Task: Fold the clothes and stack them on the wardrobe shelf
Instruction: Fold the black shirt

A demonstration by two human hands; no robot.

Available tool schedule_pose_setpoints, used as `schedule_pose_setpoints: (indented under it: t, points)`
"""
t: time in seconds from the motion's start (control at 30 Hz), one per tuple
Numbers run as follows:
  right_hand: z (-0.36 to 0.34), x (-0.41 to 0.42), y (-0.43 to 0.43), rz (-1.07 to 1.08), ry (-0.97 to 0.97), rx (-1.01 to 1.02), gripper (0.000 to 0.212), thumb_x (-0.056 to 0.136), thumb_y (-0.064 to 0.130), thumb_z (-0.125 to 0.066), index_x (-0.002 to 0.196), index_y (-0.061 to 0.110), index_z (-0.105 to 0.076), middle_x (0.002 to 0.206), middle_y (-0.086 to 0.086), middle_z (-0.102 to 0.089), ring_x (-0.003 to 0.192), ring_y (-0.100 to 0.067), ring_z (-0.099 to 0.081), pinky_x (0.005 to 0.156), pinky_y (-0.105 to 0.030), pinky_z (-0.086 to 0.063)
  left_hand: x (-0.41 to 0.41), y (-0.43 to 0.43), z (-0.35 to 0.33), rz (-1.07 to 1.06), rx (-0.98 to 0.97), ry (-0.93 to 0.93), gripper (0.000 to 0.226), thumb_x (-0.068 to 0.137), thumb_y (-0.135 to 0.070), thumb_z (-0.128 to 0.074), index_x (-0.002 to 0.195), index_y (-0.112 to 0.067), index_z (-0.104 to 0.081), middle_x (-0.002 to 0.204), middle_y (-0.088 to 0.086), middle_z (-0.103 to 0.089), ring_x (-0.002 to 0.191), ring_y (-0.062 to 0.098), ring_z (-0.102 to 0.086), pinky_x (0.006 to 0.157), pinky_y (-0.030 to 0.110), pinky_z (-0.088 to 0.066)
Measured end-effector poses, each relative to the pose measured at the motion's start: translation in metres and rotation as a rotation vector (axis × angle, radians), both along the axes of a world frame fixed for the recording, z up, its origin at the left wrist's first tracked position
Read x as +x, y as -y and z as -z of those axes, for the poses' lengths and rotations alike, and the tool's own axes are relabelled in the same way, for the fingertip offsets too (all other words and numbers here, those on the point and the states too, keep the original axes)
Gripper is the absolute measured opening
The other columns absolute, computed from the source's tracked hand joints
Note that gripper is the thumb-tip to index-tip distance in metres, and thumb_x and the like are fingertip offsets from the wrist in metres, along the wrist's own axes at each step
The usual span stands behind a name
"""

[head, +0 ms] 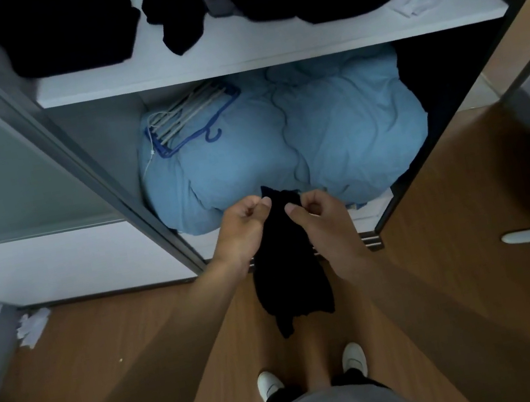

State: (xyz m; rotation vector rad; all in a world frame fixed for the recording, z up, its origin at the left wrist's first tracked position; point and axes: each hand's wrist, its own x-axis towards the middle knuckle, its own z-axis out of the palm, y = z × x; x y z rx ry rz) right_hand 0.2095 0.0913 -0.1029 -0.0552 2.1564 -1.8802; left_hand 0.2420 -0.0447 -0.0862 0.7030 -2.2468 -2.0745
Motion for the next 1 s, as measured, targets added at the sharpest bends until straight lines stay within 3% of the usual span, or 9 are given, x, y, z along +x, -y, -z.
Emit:
schedule_pose_setpoints:
  t: [0.13,0.2,0.4,0.53,0.63,0.7,0.77,0.87,1.0]
  points:
    - [-0.005,0.005,0.001,-0.052,-0.04,-0.02,0.02,0.091,0.019,-0.065,0.073,0.018,-0.058,0.066,0.006,-0.059,0.063,-0.006,-0.054,0.063,-0.026,-0.041,0.002,-0.008,-0.004,0.019,-0.005,-0.043,0.028,0.1,-0.02,-0.058,0.088,0.004,-0.067,0.074,0.011,-0.062,0.07,0.018,-0.058,0.065,0.028,-0.045]
    - [-0.005,0.008,0.0,-0.1,-0.064,-0.02,0.012,0.094,0.015,-0.06,0.085,0.014,-0.068,0.079,0.004,-0.07,0.074,-0.007,-0.064,0.069,-0.024,-0.048,0.002,-0.006,-0.005,0.028,0.028,-0.041,0.025,0.098,-0.022,-0.061,0.086,-0.002,-0.071,0.074,0.006,-0.066,0.071,0.013,-0.062,0.066,0.023,-0.048]
    - [-0.004,0.02,-0.007,-0.294,-0.018,-0.038,0.05,0.1,0.0,-0.044,0.103,0.043,-0.069,0.093,0.023,-0.072,0.094,0.005,-0.066,0.086,-0.013,-0.048,0.01,0.017,-0.001,0.142,0.097,-0.074,0.011,0.092,-0.009,-0.067,0.1,-0.004,-0.074,0.095,0.01,-0.077,0.087,0.019,-0.073,0.075,0.021,-0.055]
    - [-0.008,0.02,-0.015,-0.398,0.152,-0.132,0.039,0.101,0.002,-0.045,0.106,0.03,-0.072,0.103,0.006,-0.075,0.101,-0.009,-0.07,0.09,-0.022,-0.054,0.013,0.027,-0.004,0.227,0.016,-0.127,0.013,0.095,-0.008,-0.063,0.097,-0.013,-0.075,0.091,0.005,-0.078,0.087,0.017,-0.072,0.077,0.022,-0.055]
    - [-0.022,0.008,-0.021,-0.183,-0.123,0.038,0.025,0.095,0.001,-0.053,0.088,0.016,-0.071,0.082,0.004,-0.074,0.081,-0.008,-0.069,0.077,-0.018,-0.051,0.013,0.027,-0.007,0.26,-0.051,-0.187,0.017,0.099,-0.006,-0.056,0.098,-0.011,-0.072,0.082,-0.004,-0.075,0.078,0.013,-0.069,0.072,0.02,-0.053]
    - [-0.033,-0.006,-0.025,-0.137,-0.324,0.089,0.01,0.093,0.004,-0.058,0.092,0.01,-0.066,0.092,0.004,-0.07,0.091,-0.005,-0.065,0.086,-0.016,-0.047,0.012,0.024,-0.011,0.29,-0.085,-0.229,0.019,0.101,-0.003,-0.051,0.102,-0.009,-0.069,0.082,-0.009,-0.074,0.079,0.008,-0.068,0.073,0.018,-0.051]
    - [-0.041,-0.016,-0.025,-0.294,-0.394,0.124,0.008,0.093,0.012,-0.064,0.099,0.01,-0.059,0.108,0.002,-0.067,0.106,-0.008,-0.061,0.095,-0.018,-0.044,0.01,0.022,-0.016,0.319,-0.104,-0.262,0.02,0.102,-0.003,-0.049,0.102,-0.013,-0.067,0.082,-0.012,-0.073,0.08,0.006,-0.067,0.073,0.017,-0.05]
    - [-0.045,-0.021,-0.018,-0.447,-0.415,0.197,0.019,0.092,0.027,-0.068,0.094,0.013,-0.055,0.093,0.004,-0.063,0.091,-0.01,-0.061,0.082,-0.026,-0.046,0.007,0.02,-0.025,0.324,-0.109,-0.302,0.018,0.101,-0.003,-0.05,0.107,-0.009,-0.066,0.086,-0.01,-0.074,0.085,0.008,-0.067,0.077,0.02,-0.051]
    - [-0.041,-0.017,-0.008,-0.373,-0.427,0.084,0.018,0.092,0.029,-0.063,0.082,0.021,-0.051,0.068,0.019,-0.05,0.065,0.003,-0.048,0.06,-0.013,-0.037,0.005,0.02,-0.033,0.253,-0.116,-0.367,0.015,0.099,-0.001,-0.054,0.109,-0.005,-0.063,0.077,-0.005,-0.073,0.074,0.01,-0.065,0.07,0.021,-0.051]
